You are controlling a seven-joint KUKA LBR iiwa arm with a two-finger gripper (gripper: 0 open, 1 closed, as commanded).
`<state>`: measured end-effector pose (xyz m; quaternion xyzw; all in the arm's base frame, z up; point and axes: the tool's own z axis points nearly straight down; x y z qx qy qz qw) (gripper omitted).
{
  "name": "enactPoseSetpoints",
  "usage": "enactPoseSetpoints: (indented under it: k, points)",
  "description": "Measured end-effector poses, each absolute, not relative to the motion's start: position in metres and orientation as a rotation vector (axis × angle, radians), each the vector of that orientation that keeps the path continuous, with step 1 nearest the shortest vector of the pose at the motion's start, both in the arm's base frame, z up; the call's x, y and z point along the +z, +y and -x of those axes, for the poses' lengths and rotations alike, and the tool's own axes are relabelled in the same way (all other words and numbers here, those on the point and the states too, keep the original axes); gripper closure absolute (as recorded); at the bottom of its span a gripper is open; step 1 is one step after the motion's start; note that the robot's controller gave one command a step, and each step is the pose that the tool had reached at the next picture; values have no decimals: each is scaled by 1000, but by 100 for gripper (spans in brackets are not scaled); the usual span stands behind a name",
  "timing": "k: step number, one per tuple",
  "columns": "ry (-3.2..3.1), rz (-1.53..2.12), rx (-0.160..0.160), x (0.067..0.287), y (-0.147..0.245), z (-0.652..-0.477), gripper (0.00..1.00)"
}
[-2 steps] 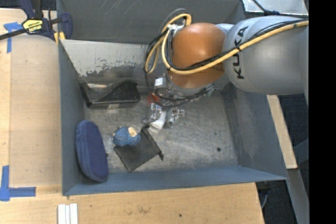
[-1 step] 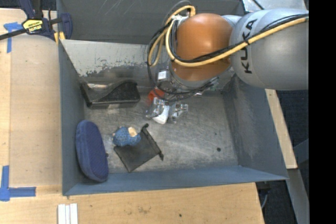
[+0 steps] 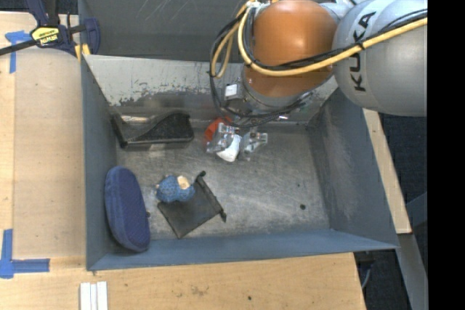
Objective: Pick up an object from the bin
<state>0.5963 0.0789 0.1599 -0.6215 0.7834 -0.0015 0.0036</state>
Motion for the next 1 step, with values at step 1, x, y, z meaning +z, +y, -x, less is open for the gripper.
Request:
enactPoseSetpoints:
  k: [1]
  points:
    - [2459, 1944, -4, 193, 79, -598, 100]
